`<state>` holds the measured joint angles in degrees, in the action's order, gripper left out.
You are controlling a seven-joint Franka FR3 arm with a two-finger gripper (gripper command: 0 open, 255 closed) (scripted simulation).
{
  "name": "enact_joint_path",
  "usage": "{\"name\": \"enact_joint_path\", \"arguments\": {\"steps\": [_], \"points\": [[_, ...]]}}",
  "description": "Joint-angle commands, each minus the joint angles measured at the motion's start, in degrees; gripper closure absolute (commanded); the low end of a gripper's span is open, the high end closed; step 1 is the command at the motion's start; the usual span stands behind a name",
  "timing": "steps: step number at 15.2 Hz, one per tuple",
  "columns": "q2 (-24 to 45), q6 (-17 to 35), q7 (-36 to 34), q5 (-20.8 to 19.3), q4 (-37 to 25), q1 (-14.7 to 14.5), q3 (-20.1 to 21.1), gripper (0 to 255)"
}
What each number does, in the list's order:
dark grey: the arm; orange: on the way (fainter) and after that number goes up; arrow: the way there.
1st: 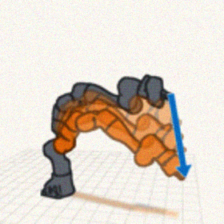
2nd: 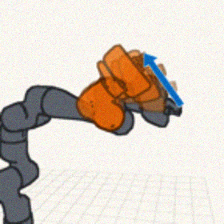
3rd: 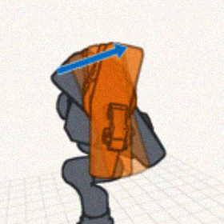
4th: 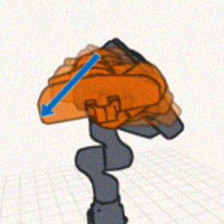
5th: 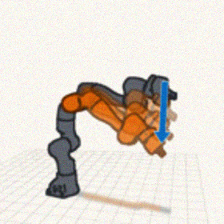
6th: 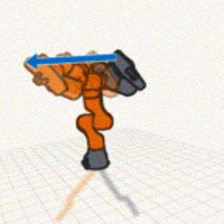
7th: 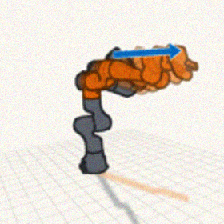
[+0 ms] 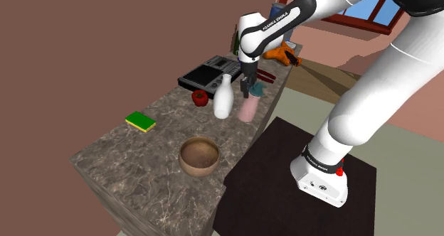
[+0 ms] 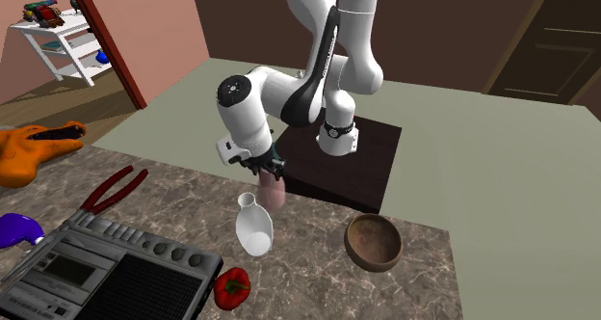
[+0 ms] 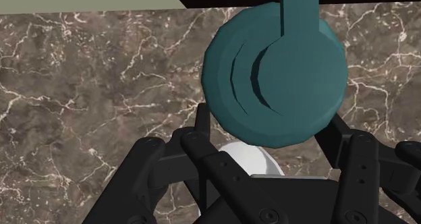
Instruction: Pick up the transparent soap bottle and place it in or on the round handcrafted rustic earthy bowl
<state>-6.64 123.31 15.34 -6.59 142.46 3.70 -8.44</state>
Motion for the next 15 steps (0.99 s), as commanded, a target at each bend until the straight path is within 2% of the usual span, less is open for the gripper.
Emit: {"name": "enact_joint_path", "arguments": {"steps": [1, 15], "points": [[-1.1, -1.8, 0.0, 0.0, -0.7, 0.0, 0.1, 255], [-7.3, -13.5, 0.4, 0.0, -6.2, -0.1, 0.5, 255]]}}
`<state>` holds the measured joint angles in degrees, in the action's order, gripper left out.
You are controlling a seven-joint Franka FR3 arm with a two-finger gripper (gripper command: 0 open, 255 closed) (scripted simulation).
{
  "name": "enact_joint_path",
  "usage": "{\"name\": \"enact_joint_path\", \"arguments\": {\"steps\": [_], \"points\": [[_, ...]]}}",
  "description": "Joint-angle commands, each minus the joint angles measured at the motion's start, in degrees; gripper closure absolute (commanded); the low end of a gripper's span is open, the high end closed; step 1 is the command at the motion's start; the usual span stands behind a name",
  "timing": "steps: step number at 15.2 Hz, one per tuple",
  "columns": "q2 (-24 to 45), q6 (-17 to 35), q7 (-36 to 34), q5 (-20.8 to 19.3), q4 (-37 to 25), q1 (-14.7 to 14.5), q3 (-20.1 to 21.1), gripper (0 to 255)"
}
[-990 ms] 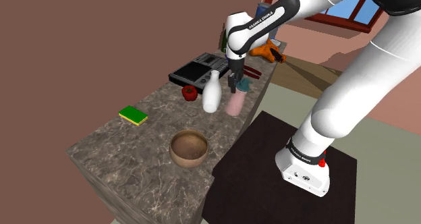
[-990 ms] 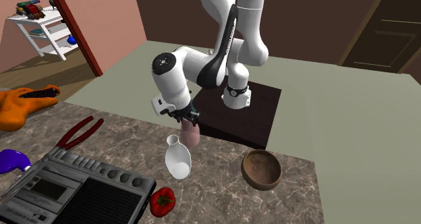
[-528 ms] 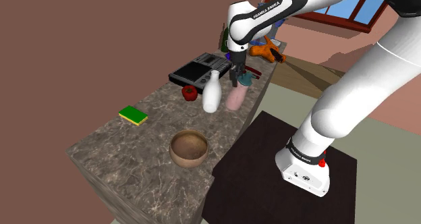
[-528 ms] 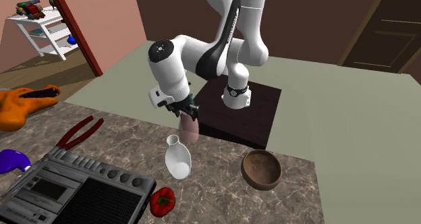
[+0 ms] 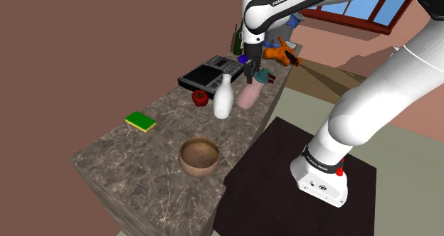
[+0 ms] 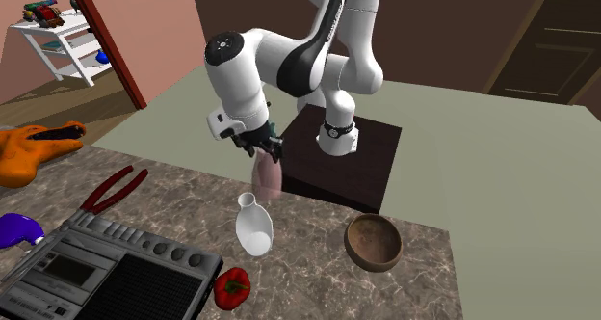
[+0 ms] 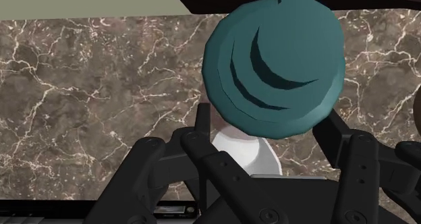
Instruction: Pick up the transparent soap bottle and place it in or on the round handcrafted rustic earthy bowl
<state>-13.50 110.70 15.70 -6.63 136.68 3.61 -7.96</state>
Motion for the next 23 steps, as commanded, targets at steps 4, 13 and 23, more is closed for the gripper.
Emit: {"name": "enact_joint_path", "arguments": {"steps": [4, 13, 23], "points": [[-1.7, -4.1, 0.2, 0.0, -2.4, 0.0, 0.2, 255], [-3.6, -8.0, -7.6, 3.7, -3.9, -4.2, 5.8, 255], [-0.7, -10.6, -20.7, 9.5, -9.4, -10.7, 14.6, 255]]}}
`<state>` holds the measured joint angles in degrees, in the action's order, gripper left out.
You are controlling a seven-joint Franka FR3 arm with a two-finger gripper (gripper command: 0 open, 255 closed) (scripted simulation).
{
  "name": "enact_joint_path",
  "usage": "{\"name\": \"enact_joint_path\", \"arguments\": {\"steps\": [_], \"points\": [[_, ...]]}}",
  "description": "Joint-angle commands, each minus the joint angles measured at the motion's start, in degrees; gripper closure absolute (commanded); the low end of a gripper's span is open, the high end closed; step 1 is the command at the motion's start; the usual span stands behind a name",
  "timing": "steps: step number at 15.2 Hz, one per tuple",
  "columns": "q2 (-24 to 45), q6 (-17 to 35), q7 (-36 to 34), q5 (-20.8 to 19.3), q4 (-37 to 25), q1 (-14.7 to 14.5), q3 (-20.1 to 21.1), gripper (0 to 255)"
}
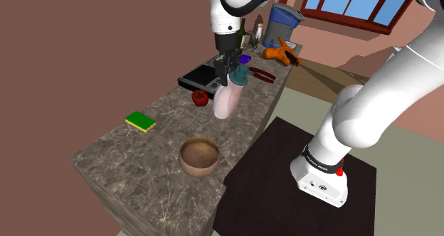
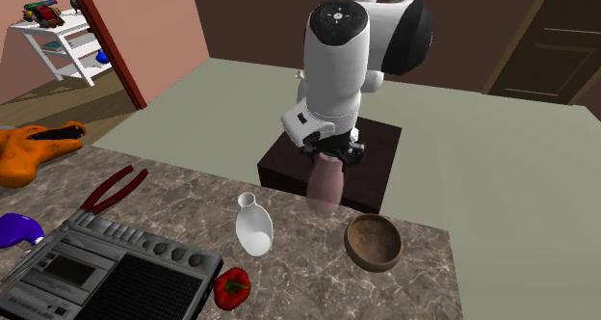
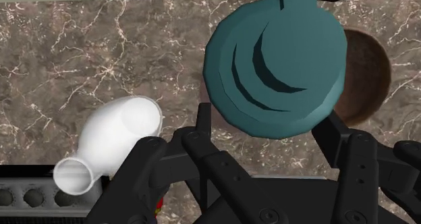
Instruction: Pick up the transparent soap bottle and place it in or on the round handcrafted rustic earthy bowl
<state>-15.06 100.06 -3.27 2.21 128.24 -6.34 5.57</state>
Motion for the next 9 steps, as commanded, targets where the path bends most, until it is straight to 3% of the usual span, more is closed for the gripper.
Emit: {"name": "enact_joint_path", "arguments": {"steps": [1, 9], "points": [[1.5, -0.2, -3.1, 1.1, -1.9, -1.4, 2.0, 255], [8.5, -2.1, -13.8, 3.4, -11.3, -6.0, 8.4, 255]]}}
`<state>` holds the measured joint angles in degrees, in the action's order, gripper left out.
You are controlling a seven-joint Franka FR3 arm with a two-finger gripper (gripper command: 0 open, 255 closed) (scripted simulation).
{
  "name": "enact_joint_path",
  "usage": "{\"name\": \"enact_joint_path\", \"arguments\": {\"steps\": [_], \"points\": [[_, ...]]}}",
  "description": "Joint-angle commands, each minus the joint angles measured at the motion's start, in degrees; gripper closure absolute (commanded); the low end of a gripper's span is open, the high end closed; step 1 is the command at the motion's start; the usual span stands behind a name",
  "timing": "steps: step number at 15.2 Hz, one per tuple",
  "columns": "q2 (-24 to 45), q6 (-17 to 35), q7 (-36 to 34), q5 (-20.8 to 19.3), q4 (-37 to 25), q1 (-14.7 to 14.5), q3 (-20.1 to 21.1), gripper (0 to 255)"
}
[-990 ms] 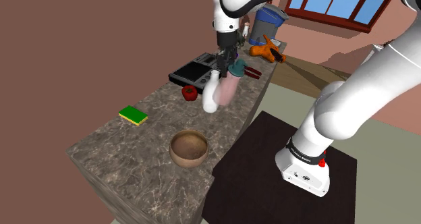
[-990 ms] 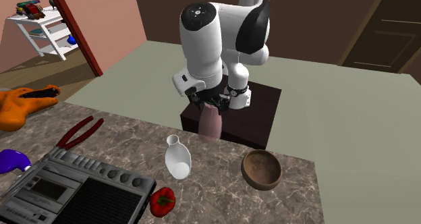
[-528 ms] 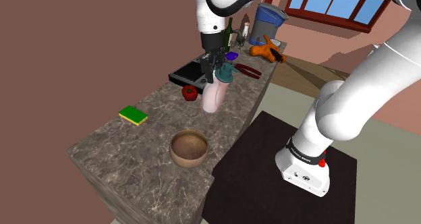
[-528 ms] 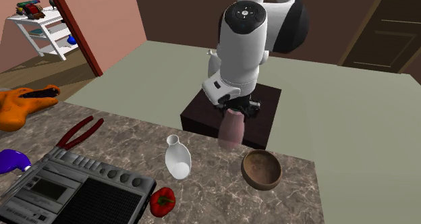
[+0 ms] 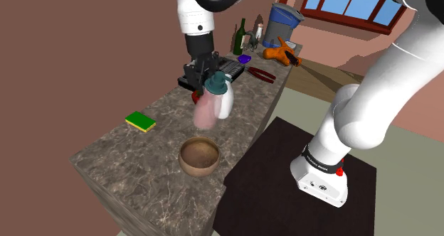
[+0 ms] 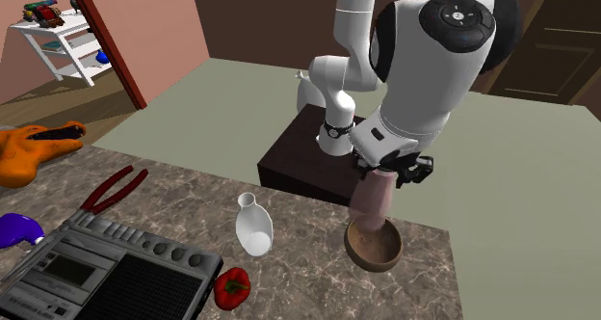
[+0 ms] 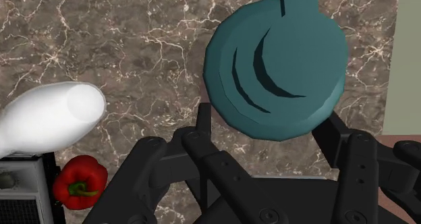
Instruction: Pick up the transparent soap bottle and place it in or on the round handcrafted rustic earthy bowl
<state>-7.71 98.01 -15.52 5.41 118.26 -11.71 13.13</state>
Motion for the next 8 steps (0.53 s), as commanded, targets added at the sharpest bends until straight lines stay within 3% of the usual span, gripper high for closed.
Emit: {"name": "enact_joint_path", "arguments": {"steps": [1, 2, 8], "points": [[2.3, -0.3, -2.9, 0.3, -2.8, -1.2, 1.6, 255], [3.7, -0.6, -4.5, 0.3, -4.6, -1.9, 2.4, 255], [4.7, 3.9, -4.4, 0.2, -1.1, -2.0, 2.6, 255]]}}
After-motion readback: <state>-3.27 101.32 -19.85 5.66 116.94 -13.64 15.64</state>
